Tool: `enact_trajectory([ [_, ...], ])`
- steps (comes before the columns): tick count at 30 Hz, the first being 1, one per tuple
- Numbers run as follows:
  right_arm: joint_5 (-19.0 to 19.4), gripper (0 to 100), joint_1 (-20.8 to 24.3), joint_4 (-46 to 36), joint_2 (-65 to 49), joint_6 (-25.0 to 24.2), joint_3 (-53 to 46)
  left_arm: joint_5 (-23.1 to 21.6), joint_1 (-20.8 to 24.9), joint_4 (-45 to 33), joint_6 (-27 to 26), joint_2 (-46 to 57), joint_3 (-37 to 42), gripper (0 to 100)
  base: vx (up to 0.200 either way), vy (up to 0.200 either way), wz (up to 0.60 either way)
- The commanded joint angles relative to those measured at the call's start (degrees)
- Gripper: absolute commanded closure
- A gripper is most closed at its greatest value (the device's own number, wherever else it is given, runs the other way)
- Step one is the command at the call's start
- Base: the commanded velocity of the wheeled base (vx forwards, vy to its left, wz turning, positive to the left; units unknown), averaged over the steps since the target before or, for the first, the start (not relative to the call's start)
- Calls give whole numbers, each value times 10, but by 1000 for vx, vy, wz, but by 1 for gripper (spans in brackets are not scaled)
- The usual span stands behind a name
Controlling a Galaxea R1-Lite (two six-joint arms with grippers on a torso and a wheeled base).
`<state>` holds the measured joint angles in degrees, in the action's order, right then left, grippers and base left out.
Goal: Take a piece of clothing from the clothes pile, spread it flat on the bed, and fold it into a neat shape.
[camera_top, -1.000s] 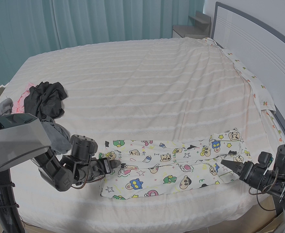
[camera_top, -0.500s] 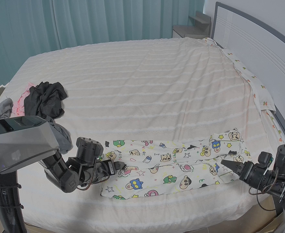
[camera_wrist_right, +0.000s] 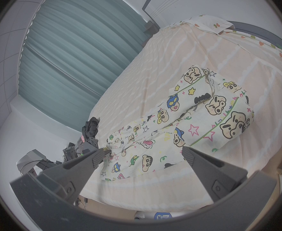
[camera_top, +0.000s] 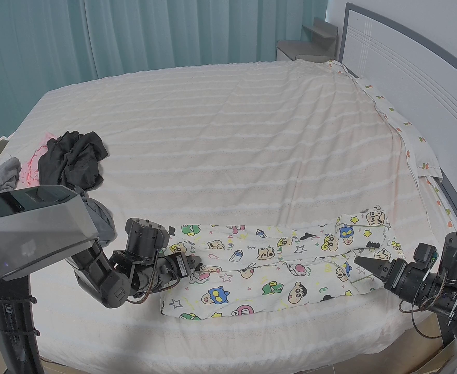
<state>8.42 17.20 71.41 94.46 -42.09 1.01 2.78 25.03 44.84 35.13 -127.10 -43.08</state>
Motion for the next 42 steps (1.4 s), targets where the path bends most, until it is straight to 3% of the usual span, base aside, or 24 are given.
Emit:
enact_trajectory([
  [1,0,0,-1,0,0,0,-10,0,0,0,0,-3,1,100,0,0,0],
  [22,0,0,-5,0,-2,0,-10,1,-12,-3,0,36,51,100,0,0,0],
  [26,0,0,-6,0,-4,0,-10,-3,-31,-1,-1,58,69,100,0,0,0],
  [33,0,0,-7,1,-4,0,-10,-52,-59,-2,-1,87,96,100,0,0,0],
  [42,0,0,-7,1,-3,0,-10,-103,-146,-1,-2,119,121,100,0,0,0],
])
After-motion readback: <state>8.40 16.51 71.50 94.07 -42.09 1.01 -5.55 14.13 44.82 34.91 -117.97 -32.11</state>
